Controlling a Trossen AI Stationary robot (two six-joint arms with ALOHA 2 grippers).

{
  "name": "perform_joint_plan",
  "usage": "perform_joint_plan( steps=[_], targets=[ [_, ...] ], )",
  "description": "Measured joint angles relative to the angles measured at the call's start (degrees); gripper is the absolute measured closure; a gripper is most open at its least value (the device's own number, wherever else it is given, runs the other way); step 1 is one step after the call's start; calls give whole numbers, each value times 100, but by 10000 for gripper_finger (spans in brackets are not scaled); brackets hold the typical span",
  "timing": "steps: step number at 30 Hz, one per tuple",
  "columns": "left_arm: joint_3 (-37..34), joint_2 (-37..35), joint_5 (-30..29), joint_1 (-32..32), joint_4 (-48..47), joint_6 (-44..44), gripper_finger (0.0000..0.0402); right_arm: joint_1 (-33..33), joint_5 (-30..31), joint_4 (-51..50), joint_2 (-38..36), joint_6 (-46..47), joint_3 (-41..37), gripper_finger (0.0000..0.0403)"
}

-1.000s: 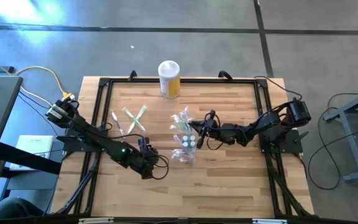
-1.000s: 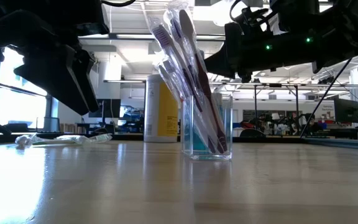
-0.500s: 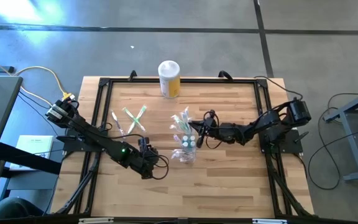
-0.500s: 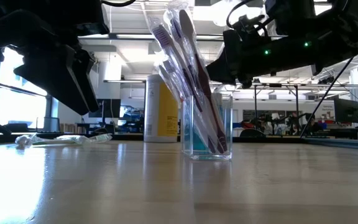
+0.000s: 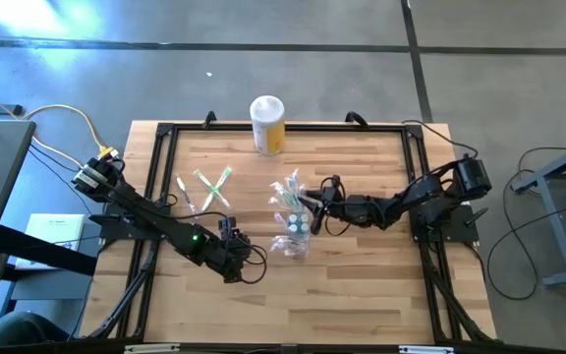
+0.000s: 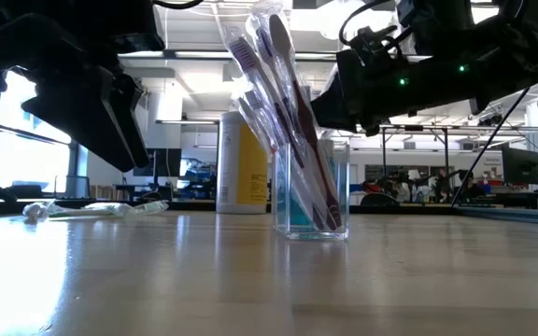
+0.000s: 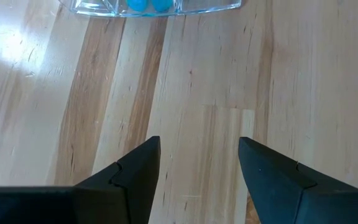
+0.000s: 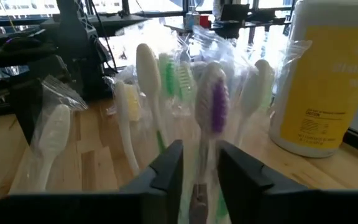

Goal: Pick & Place toothbrushing station
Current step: Put the purple toothbrush into the transparent organizer

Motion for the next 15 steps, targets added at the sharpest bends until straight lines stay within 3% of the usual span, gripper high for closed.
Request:
perform_joint_plan(
  steps=[9, 15],
  targets=[
    [-2, 0, 0, 0, -10, 0, 192, 188, 38, -29, -164, -529, 2, 224],
    [-4, 0, 1, 0, -39, -5, 192, 518, 813, -166, -482, -1033, 4, 210]
  ],
)
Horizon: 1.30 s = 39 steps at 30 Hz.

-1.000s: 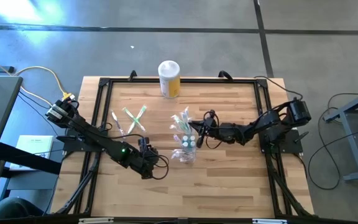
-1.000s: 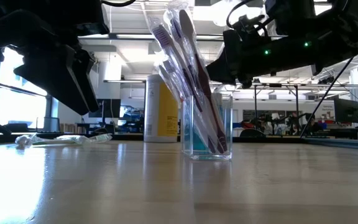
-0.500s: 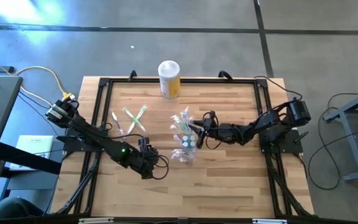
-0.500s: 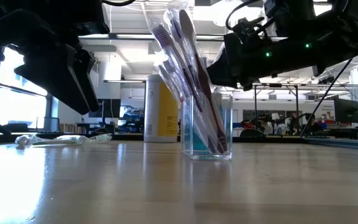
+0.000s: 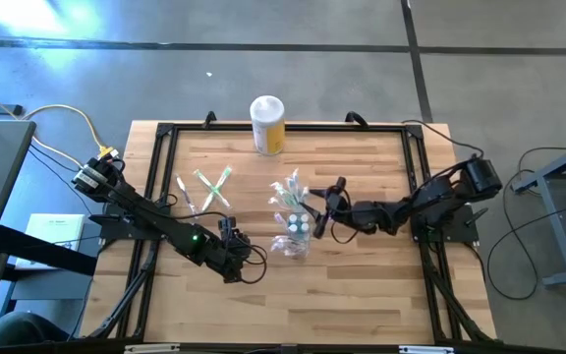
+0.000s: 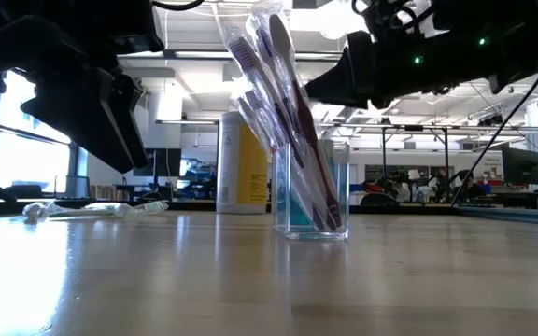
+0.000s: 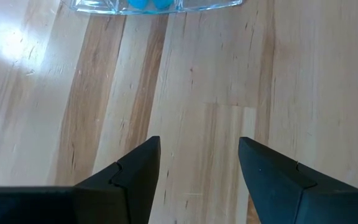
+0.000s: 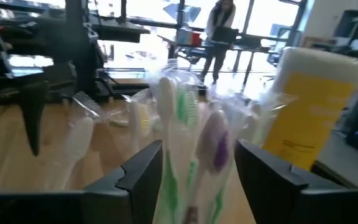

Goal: Pick & Place toothbrushing station
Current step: Put the purple toothbrush into the transparent organizer, then put the green toothbrush into the transparent organizer

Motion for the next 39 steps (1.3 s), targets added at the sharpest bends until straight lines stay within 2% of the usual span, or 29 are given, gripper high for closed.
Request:
perform_joint_plan(
  steps=[6, 15, 21, 24, 29, 31, 39],
  targets=[
    [27, -25, 55, 0, -155, -43, 192, 400, 627, -97, -295, -440, 2, 209],
    [995, -356, -150, 2, -2230, -320, 192, 884, 1441, -89, -456, -1084, 2, 209],
    [1462, -398, 65, 141, -3552, -58, 192, 977, 1464, -129, -482, -1064, 2, 209],
    [1508, -398, 392, 573, -3808, 538, 192, 985, 1501, -100, -482, -1054, 2, 209],
    [1508, -393, 928, 1466, -3846, 2758, 192, 990, 1495, -97, -482, -1024, 2, 209],
    [1509, -393, 945, 1819, -3665, 3238, 192, 1019, 1495, -98, -480, -1024, 2, 209],
    [1508, -391, 1227, 2999, -3924, 3274, 192, 1220, 1804, -99, -479, -891, 2, 209]
  ],
)
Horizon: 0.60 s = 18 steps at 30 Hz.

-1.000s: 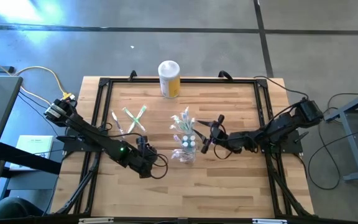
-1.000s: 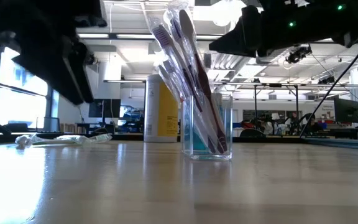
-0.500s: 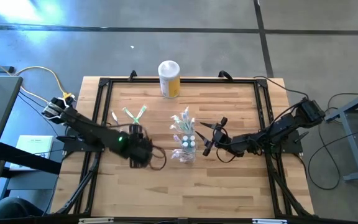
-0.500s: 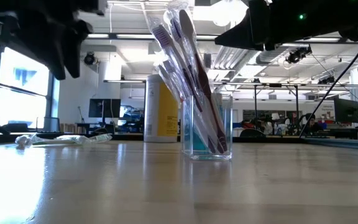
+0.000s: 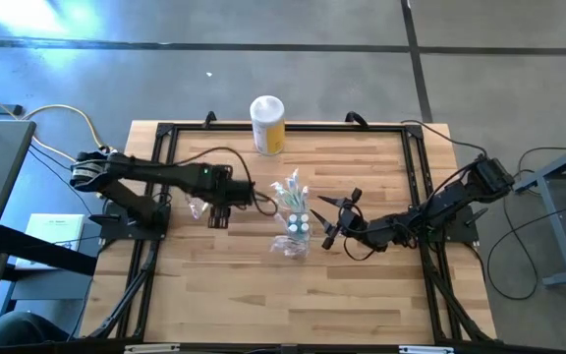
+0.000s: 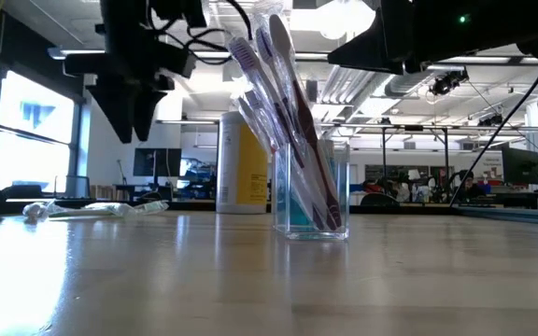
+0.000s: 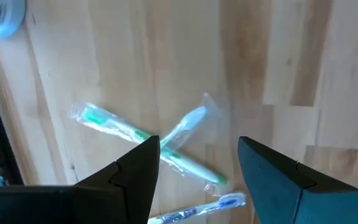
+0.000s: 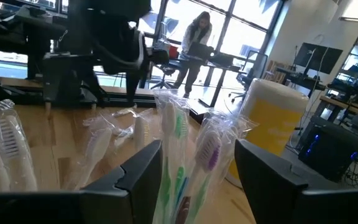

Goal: Pick & Place toothbrushing station
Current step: Put the green toothbrush into the transparent organizer

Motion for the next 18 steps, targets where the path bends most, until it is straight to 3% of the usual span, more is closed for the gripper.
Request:
perform_joint_plan(
  steps=[6, 12, 18],
  targets=[
    [0, 0, 260, 542, 39, 791, 192, 104, 65, 4, 1, 4, 0, 209],
    [-42, 0, 322, 696, 364, 1322, 192, 137, 105, 2, 4, 2, 0, 209],
    [-655, 2, 312, 686, 793, 1971, 192, 137, 105, 0, 4, 2, 0, 209]
  ],
)
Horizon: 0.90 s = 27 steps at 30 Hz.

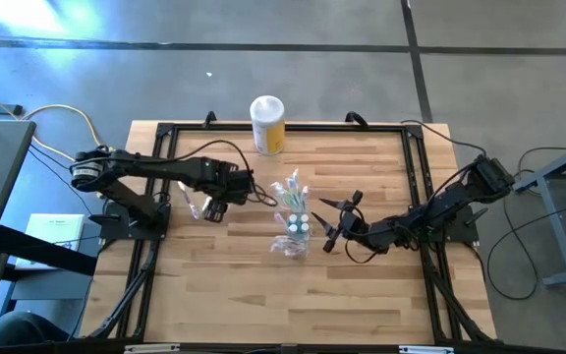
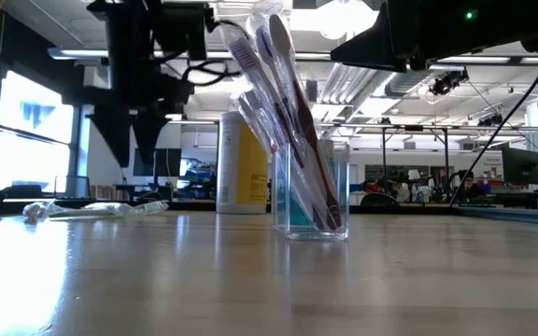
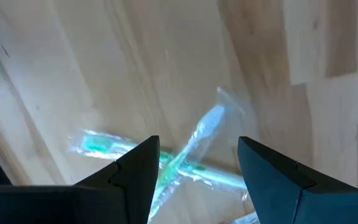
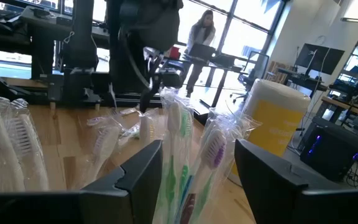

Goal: Pick & Place toothbrushing station
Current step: Put the green toothbrush into the transparent organizer

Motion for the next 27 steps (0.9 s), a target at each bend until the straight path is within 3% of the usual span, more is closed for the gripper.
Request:
perform_joint_plan(
  steps=[27],
  targets=[
    [-1544, 2, 62, 77, 1795, 401, 192, -2, -28, -7, 0, 166, 0, 209]
  ],
)
